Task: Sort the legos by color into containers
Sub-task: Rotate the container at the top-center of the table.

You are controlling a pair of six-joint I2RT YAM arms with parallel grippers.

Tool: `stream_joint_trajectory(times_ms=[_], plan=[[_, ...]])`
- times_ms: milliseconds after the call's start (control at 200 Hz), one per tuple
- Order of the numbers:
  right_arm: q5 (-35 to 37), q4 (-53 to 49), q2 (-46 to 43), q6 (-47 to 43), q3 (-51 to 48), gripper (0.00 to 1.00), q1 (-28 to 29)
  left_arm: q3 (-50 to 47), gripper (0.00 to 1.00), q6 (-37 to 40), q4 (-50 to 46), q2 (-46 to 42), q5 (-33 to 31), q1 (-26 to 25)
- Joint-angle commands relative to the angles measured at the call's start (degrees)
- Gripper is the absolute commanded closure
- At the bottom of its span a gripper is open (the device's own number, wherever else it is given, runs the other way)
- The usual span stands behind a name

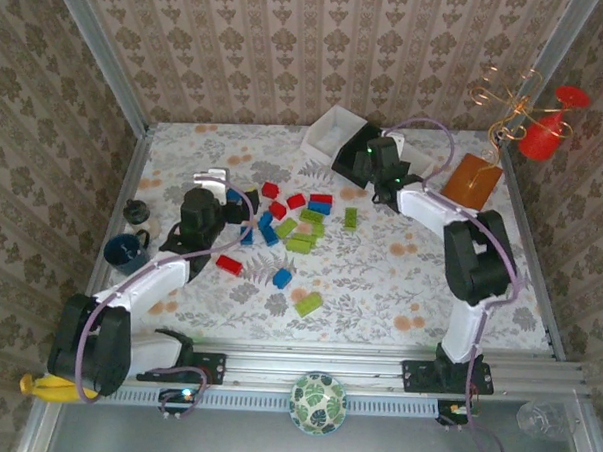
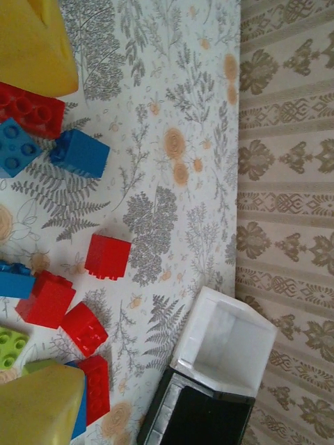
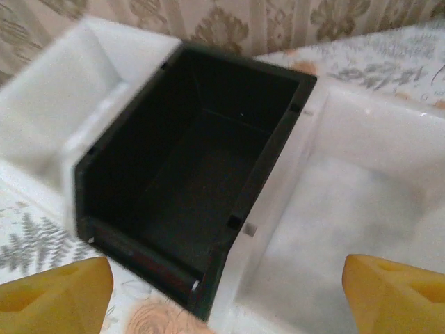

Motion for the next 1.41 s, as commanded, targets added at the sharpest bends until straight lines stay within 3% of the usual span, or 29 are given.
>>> stream_joint_trajectory(times_ms=[0,215,405,600,905,1055,1205,1315,1400], plan=[[-0.2,-10.9,6.3,4.9,9.2,0.18,-2.0,0.5,0.0,-2.4,-0.9,-1.8,0.5,-0.9],[-2.7,-15.1,15.8,7.4,18.6,0.31,-4.1,0.4,0.0,-2.4,-1.8,-2.1,0.6,-2.0],[-5.7,-17.7,17.9,3.1,21.8,0.57,-4.5,-1.0,0.0,-2.2,-1.7,-3.3,-0.5,-2.3],[-12.3,-19.3,17.8,-3.5,21.7,0.65,-4.2,-3.6,0.0,-3.4,-1.7,-4.0,-0.6,-2.5],[-18.1,-21.3,18.4,-11.1,24.1,0.64,-1.7,-4.9,0.0,-4.2,-3.2,-4.0,-0.2,-2.8],[-18.0,-21.1,12.8,-14.0,22.2,0.51,-2.1,-5.8,0.0,-3.9,-5.4,-5.4,-0.7,-3.1],[-17.6,-16.7,0.1,-14.5,13.2,0.34,-1.2,-5.0,0.0,-6.0,-14.2,-6.8,-0.9,0.0],[-16.7,-11.7,-9.1,-12.6,1.2,0.28,1.6,-5.0,0.0,-9.8,-19.8,-7.6,4.4,5.2],[-15.1,-8.1,-14.2,-10.6,-8.2,0.24,4.9,-4.4,0.0,-10.1,-23.3,-7.8,5.1,5.8]])
